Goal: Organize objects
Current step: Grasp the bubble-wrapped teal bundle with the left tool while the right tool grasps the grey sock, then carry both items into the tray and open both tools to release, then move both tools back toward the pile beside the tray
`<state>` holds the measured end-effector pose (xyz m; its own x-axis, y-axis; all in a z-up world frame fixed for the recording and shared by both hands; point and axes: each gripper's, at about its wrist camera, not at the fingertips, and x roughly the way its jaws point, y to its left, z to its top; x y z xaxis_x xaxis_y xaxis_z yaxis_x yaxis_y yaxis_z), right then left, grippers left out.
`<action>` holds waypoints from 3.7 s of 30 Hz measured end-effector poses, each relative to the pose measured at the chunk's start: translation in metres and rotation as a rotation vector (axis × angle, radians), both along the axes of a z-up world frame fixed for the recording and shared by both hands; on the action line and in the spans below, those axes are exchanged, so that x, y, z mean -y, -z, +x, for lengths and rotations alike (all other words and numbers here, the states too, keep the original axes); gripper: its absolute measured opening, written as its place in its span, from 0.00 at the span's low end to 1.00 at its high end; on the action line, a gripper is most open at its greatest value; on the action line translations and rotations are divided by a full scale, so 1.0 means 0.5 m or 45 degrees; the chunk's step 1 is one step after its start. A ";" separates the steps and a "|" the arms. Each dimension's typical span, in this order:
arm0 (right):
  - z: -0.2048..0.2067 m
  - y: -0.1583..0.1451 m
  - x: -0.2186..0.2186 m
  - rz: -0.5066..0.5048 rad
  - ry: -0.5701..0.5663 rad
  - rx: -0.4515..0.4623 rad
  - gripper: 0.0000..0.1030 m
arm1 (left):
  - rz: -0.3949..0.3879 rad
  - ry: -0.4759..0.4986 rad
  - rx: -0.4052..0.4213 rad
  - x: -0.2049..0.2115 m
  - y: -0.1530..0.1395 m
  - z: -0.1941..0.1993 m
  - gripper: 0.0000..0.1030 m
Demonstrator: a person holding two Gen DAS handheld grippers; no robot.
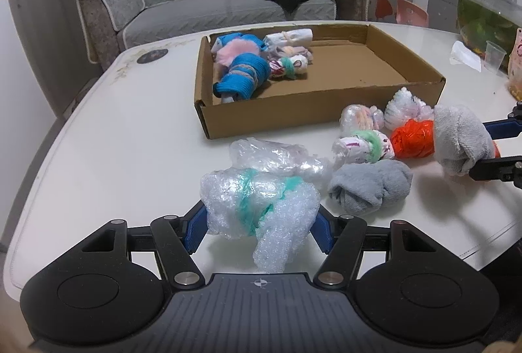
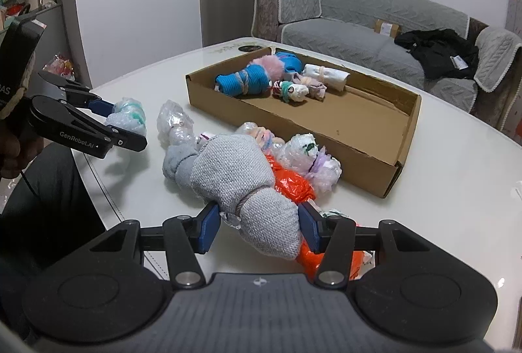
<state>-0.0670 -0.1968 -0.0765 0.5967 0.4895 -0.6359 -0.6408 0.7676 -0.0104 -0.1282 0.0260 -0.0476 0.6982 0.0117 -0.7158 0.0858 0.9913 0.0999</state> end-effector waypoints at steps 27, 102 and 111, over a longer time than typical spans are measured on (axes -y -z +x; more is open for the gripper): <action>0.260 -0.139 -0.062 0.080 -0.122 0.088 0.47 | 0.098 0.253 0.098 0.054 -0.140 0.273 0.67; 0.403 -0.042 -0.232 -0.224 -0.080 -0.457 0.76 | 0.157 0.210 -0.256 0.012 -0.069 0.309 0.89; 0.389 -0.054 -0.224 -0.206 -0.080 -0.440 0.77 | 0.107 0.174 -0.237 -0.006 -0.075 0.281 0.90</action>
